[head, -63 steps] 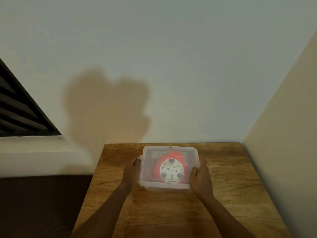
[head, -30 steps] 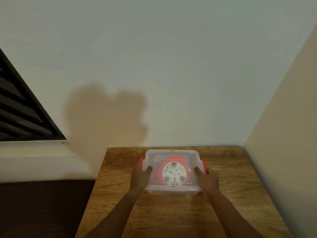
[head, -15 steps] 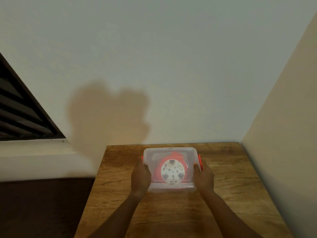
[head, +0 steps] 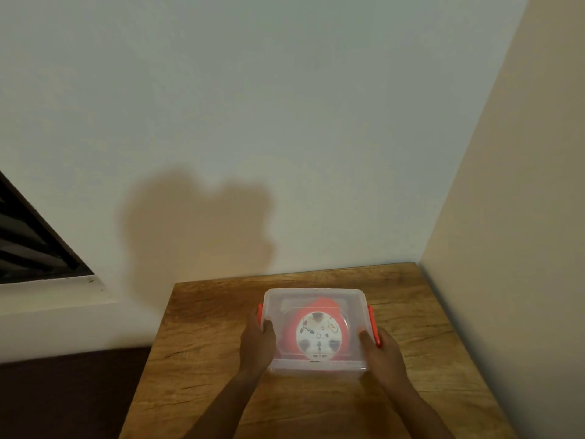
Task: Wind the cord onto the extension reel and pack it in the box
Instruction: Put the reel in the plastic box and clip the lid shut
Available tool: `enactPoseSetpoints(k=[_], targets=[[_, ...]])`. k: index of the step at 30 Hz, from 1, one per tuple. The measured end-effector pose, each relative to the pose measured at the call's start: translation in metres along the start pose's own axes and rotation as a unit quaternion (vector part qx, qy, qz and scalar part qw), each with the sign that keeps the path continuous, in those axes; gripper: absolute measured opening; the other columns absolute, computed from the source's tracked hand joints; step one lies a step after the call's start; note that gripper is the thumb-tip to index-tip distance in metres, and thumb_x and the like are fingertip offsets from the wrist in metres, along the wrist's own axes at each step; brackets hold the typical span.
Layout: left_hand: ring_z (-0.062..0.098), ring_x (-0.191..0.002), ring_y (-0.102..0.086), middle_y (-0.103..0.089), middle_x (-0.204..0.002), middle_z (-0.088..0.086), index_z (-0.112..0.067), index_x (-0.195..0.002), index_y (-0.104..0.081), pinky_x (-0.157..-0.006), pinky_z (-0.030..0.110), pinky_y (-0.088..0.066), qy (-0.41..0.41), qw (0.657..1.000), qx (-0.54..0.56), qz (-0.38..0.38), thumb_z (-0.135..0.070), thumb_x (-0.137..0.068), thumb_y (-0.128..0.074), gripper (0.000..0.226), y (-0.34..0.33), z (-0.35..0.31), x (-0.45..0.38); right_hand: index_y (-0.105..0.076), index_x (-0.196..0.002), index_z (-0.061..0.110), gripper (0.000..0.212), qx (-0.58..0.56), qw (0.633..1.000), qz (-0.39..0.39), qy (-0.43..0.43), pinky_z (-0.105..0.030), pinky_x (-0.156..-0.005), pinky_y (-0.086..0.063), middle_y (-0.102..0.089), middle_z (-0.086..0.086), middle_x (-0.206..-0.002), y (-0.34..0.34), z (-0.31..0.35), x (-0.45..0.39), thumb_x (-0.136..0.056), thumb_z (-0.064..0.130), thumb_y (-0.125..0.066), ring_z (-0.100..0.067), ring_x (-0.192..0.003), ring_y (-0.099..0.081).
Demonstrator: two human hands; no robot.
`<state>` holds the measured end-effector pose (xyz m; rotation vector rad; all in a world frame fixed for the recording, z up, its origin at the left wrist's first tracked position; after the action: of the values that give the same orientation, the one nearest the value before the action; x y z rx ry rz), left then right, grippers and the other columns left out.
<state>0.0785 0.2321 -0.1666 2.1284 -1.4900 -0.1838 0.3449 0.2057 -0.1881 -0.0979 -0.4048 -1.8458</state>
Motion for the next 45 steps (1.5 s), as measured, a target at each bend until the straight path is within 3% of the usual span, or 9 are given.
enactPoseSetpoints(k=[9, 15, 17, 20, 23, 27, 33, 41, 45], targets=[[0.031, -0.127, -0.063, -0.053, -0.151, 0.005, -0.028, -0.162, -0.027, -0.096, 0.050, -0.062, 0.018, 0.988, 0.071, 0.136, -0.021, -0.108, -0.057, 0.062, -0.071, -0.030, 0.036, -0.060, -0.118, 0.020, 0.026, 0.011, 0.997, -0.081, -0.014, -0.042, -0.067, -0.062, -0.070, -0.002, -0.099, 0.088, -0.012, -0.024, -0.095, 0.032, -0.060, -0.020, -0.080, -0.071], [0.017, -0.104, -0.072, -0.071, -0.125, 0.004, -0.017, -0.141, -0.058, -0.072, 0.032, -0.066, 0.003, 0.977, 0.097, 0.189, 0.002, -0.094, -0.070, 0.053, -0.110, -0.076, 0.025, -0.066, -0.106, 0.021, 0.020, 0.010, 0.995, -0.100, 0.009, -0.039, -0.066, -0.061, -0.072, -0.001, -0.092, 0.129, 0.011, -0.057, -0.098, 0.035, -0.055, -0.019, -0.079, -0.071], [0.014, -0.096, -0.073, -0.073, -0.118, 0.006, -0.013, -0.137, -0.061, -0.061, 0.024, -0.062, -0.014, 0.977, 0.104, 0.187, 0.010, -0.091, -0.068, 0.052, -0.116, -0.096, 0.019, -0.067, -0.101, 0.018, 0.015, 0.023, 0.991, -0.125, 0.034, -0.027, -0.056, -0.051, -0.071, -0.002, -0.088, 0.143, 0.028, -0.073, -0.097, 0.027, -0.056, -0.015, -0.074, -0.066], [0.026, -0.101, -0.074, -0.073, -0.121, 0.010, -0.009, -0.141, -0.059, -0.073, 0.036, -0.066, -0.018, 0.975, 0.128, 0.180, 0.008, -0.092, -0.065, 0.052, -0.124, -0.128, 0.005, -0.067, -0.085, 0.014, 0.016, 0.043, 0.988, -0.133, 0.057, -0.027, -0.054, -0.040, -0.066, -0.002, -0.073, 0.157, 0.057, -0.100, -0.095, 0.020, -0.055, -0.026, -0.069, -0.063], [0.031, -0.104, -0.073, -0.070, -0.127, 0.014, -0.007, -0.145, -0.054, -0.078, 0.040, -0.066, -0.018, 0.969, 0.165, 0.185, 0.005, -0.094, -0.066, 0.054, -0.129, -0.158, -0.007, -0.064, -0.077, 0.010, 0.022, 0.050, 0.989, -0.132, 0.050, -0.036, -0.061, -0.046, -0.066, -0.012, -0.073, 0.166, 0.078, -0.129, -0.093, 0.022, -0.054, -0.031, -0.069, -0.062], [0.013, -0.084, -0.069, -0.069, -0.104, 0.002, -0.003, -0.139, -0.056, -0.052, 0.017, -0.057, -0.020, 0.971, 0.163, 0.174, 0.003, -0.093, -0.068, 0.048, -0.138, -0.183, -0.023, -0.066, -0.086, -0.003, 0.030, 0.029, 0.991, -0.123, 0.031, -0.042, -0.065, -0.049, -0.064, -0.018, -0.077, 0.172, 0.092, -0.159, -0.094, 0.023, -0.052, -0.031, -0.069, -0.059], [0.019, -0.082, -0.069, -0.067, -0.100, 0.004, -0.007, -0.128, -0.057, -0.051, 0.026, -0.058, 0.044, 0.967, 0.172, 0.184, 0.015, -0.088, -0.063, 0.047, -0.167, -0.175, -0.034, -0.065, -0.090, -0.001, 0.027, 0.051, 0.995, -0.076, -0.024, -0.040, -0.065, -0.048, -0.064, -0.019, -0.082, 0.172, 0.078, -0.183, -0.096, 0.018, -0.047, -0.031, -0.072, -0.060], [0.036, -0.112, -0.064, -0.062, -0.137, 0.017, -0.010, -0.151, -0.047, -0.093, 0.053, -0.062, 0.048, 0.978, 0.130, 0.154, 0.021, -0.087, -0.060, 0.072, -0.190, -0.144, -0.042, -0.062, -0.093, -0.005, 0.025, 0.083, 0.995, -0.051, -0.029, -0.045, -0.067, -0.050, -0.064, -0.024, -0.085, 0.167, 0.050, -0.194, -0.096, 0.013, -0.045, -0.034, -0.074, -0.062], [0.026, -0.099, -0.068, -0.065, -0.121, 0.005, -0.012, -0.150, -0.049, -0.067, 0.031, -0.066, 0.014, 0.982, 0.104, 0.155, 0.021, -0.087, -0.060, 0.072, -0.195, -0.143, -0.046, -0.056, -0.113, -0.004, 0.027, 0.097, 0.994, -0.057, -0.017, -0.050, -0.082, -0.053, -0.063, -0.025, -0.103, 0.162, 0.050, -0.200, -0.099, 0.015, -0.043, -0.041, -0.094, -0.063]])
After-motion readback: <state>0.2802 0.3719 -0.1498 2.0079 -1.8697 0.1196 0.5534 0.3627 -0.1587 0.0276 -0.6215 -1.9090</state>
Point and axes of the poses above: each hand's wrist, its own x-axis away from the middle knuckle, its own y-axis out of the back of the hand, z = x × y, the point moved 5 cm from there along -x, towards the middle knuckle
